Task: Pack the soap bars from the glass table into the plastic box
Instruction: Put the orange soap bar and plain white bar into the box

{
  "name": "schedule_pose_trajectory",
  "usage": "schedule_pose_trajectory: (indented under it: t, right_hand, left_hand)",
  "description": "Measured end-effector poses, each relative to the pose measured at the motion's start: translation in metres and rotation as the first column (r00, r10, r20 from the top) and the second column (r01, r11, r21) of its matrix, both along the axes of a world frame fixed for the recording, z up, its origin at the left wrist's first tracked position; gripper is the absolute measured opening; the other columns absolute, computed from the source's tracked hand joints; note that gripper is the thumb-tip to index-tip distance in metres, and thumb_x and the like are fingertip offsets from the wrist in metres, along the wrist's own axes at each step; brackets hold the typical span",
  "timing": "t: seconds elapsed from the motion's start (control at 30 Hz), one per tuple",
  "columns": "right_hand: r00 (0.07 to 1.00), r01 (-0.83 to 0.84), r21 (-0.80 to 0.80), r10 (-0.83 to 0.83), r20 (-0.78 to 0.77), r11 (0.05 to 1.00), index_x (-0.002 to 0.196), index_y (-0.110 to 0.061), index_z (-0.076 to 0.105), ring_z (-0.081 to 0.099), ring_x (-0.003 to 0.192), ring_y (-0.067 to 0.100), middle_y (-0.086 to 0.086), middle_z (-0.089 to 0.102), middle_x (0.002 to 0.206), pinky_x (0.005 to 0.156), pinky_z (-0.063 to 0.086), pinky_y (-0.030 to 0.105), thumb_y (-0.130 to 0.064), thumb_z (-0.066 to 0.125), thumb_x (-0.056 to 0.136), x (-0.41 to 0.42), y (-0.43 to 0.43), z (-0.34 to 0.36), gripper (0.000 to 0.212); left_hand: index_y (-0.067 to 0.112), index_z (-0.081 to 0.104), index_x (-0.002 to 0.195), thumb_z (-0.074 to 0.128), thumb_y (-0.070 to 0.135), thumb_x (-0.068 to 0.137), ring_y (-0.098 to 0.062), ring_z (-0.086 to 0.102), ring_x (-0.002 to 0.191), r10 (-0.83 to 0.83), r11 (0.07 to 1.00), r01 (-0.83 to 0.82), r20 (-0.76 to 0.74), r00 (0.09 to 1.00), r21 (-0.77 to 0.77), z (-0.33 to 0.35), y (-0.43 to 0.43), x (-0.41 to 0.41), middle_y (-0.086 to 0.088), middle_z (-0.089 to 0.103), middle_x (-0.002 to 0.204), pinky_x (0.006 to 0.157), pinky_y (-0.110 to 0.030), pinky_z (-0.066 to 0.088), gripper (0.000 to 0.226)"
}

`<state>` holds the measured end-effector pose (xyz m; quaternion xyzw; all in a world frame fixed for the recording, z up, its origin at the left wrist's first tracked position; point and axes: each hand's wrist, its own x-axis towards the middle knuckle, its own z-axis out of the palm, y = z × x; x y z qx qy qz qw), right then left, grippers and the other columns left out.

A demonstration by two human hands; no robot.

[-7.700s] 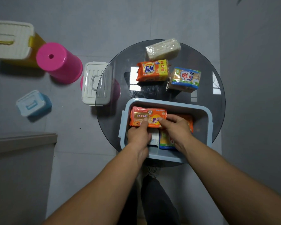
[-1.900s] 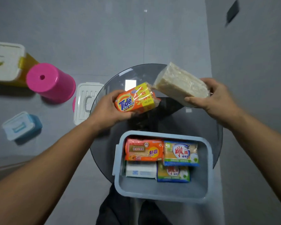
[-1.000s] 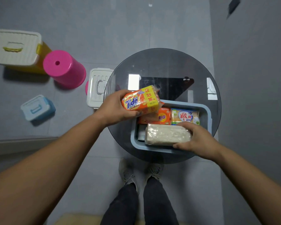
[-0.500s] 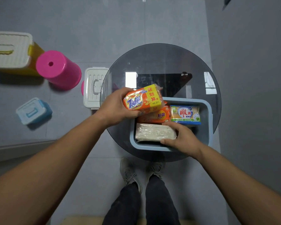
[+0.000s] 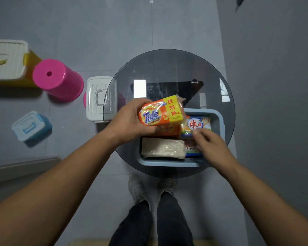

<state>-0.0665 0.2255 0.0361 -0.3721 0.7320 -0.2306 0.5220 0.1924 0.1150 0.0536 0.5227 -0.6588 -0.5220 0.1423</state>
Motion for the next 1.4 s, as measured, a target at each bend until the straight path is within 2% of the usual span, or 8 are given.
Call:
schedule_pose_trajectory:
  t: [0.17,0.37,0.5,0.77,0.93,1.13,1.27,1.4]
  right_hand:
    - [0.932,0.26,0.007,-0.253,0.259,0.966,0.102,-0.03,0.076,0.075,0.096,0.015,-0.004,0.079,0.104,0.072,0.061,0.029,-0.057,0.047,0.092,-0.039,-0.006,0.023,0.041]
    - [0.971,0.22,-0.027,-0.216,0.103,0.975,0.095,-0.042,0.076,0.075,0.089,0.013,-0.005,0.079,0.094,0.082,0.057,0.038,-0.078,0.05,0.076,-0.067,0.012,0.019,0.048]
    - [0.978,0.204,0.019,-0.205,0.046,0.979,0.093,-0.036,0.076,0.075,0.086,0.009,-0.013,0.078,0.09,0.071,0.055,0.026,-0.085,0.057,0.067,-0.076,0.029,0.016,0.059]
    - [0.992,0.115,0.064,-0.111,-0.056,0.991,0.106,-0.02,0.074,0.07,0.088,0.004,-0.005,0.075,0.101,0.061,0.052,0.011,-0.048,0.067,0.088,-0.065,0.036,0.002,0.034]
    - [0.977,0.134,0.069,-0.12,-0.176,0.989,0.1,-0.017,0.068,0.068,0.091,0.014,-0.001,0.069,0.098,0.076,0.06,0.033,-0.043,0.074,0.085,-0.062,0.032,-0.005,0.03]
    - [0.964,0.194,0.105,-0.17,-0.203,0.975,0.086,-0.017,0.06,0.065,0.075,0.014,-0.001,0.063,0.079,0.054,0.049,0.023,-0.027,0.081,0.082,-0.066,0.03,-0.02,0.024]
    - [0.95,0.207,0.092,-0.177,-0.257,0.974,0.089,-0.018,0.054,0.064,0.084,0.02,0.002,0.062,0.088,0.063,0.054,0.029,-0.032,0.085,0.076,-0.067,0.029,-0.022,0.036]
    - [0.946,0.244,0.141,-0.203,-0.254,0.96,0.126,-0.016,0.046,0.061,0.112,0.027,0.009,0.057,0.125,0.091,0.057,0.048,-0.049,0.087,0.067,-0.062,0.026,-0.025,0.079]
  left_hand:
    - [0.036,0.053,0.126,0.09,0.034,0.065,0.004,0.061,0.107,-0.138,0.99,0.137,-0.036,0.99,-0.018,0.012,0.021,-0.047,0.019,0.059,0.113,0.084,-0.012,0.054,0.071]
    - [0.02,0.055,0.138,0.091,0.034,0.065,-0.014,0.058,0.113,-0.21,0.976,0.211,0.024,0.977,-0.052,0.003,0.056,-0.099,-0.001,0.062,0.131,0.099,-0.033,0.05,0.081]
    - [0.023,0.055,0.138,0.088,0.043,0.066,-0.018,0.056,0.118,-0.278,0.958,0.283,0.095,0.956,-0.043,-0.011,0.066,-0.113,-0.001,0.062,0.134,0.101,-0.036,0.047,0.081]
    - [0.031,0.049,0.143,0.081,0.062,0.067,-0.02,0.04,0.129,-0.327,0.932,0.359,0.301,0.896,-0.055,-0.041,0.073,-0.109,0.001,0.056,0.141,0.101,-0.033,0.023,0.089]
    - [0.031,0.048,0.142,0.079,0.06,0.069,-0.02,0.044,0.128,-0.35,0.909,0.406,0.35,0.869,-0.098,-0.042,0.071,-0.114,0.002,0.057,0.142,0.105,-0.04,0.029,0.085]
    - [0.034,0.046,0.145,0.07,0.076,0.067,-0.021,0.036,0.123,-0.357,0.884,0.452,0.451,0.818,-0.118,-0.051,0.072,-0.117,-0.002,0.041,0.134,0.107,-0.041,0.033,0.092]
    - [0.035,0.038,0.15,0.043,0.081,0.081,-0.022,0.037,0.124,-0.37,0.907,0.419,0.405,0.836,-0.036,-0.05,0.067,-0.115,-0.001,0.042,0.134,0.105,-0.042,0.03,0.084]
    - [0.034,0.053,0.136,0.064,0.058,0.085,-0.023,0.043,0.129,-0.392,0.903,0.429,0.432,0.812,0.012,-0.047,0.053,-0.113,0.0,0.049,0.134,0.11,-0.045,0.027,0.057]
